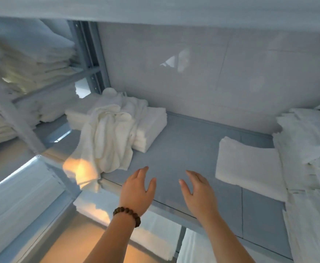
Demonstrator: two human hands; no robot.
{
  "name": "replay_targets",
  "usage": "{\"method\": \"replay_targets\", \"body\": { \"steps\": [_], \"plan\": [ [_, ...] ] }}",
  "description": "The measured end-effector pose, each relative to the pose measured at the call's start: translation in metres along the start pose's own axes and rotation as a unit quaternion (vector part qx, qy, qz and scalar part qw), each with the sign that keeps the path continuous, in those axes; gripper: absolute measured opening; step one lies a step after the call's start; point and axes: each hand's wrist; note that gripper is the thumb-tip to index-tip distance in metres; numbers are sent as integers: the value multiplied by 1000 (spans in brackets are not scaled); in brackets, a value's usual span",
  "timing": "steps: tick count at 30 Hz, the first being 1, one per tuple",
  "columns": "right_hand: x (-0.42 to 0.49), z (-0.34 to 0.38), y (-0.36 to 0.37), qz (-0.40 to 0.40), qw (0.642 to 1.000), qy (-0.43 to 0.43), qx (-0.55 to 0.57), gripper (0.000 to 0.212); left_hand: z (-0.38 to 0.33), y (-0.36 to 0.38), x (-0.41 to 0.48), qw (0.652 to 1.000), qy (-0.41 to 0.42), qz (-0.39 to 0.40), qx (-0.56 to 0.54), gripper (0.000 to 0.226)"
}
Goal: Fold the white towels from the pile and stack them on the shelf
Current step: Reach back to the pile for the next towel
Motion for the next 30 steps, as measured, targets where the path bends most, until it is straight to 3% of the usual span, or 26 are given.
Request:
{"method": "replay_targets", "body": {
  "steps": [10, 17, 23, 30],
  "plan": [
    [20, 80, 71, 67, 993, -92, 19, 43, 83, -61, -4, 993, -92, -71, -6, 52],
    [33, 124, 125, 100, 990, -100, 27, 41, 140, -88, 14, 989, -116, -85, -26, 54],
    [60, 174, 195, 110, 991, -73, 26, 40, 211, -110, 61, 991, -101, -66, -60, 52],
    [107, 231, 262, 89, 996, -19, -8, 43, 279, -139, 142, 998, -25, -18, -56, 53]
  ]
}}
Point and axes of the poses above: each hand's wrist, its own x-axis towards the middle knuckle, its own y-axis out of the palm, z = x × y, and after that the axes turned 6 degrees about x, right-handed
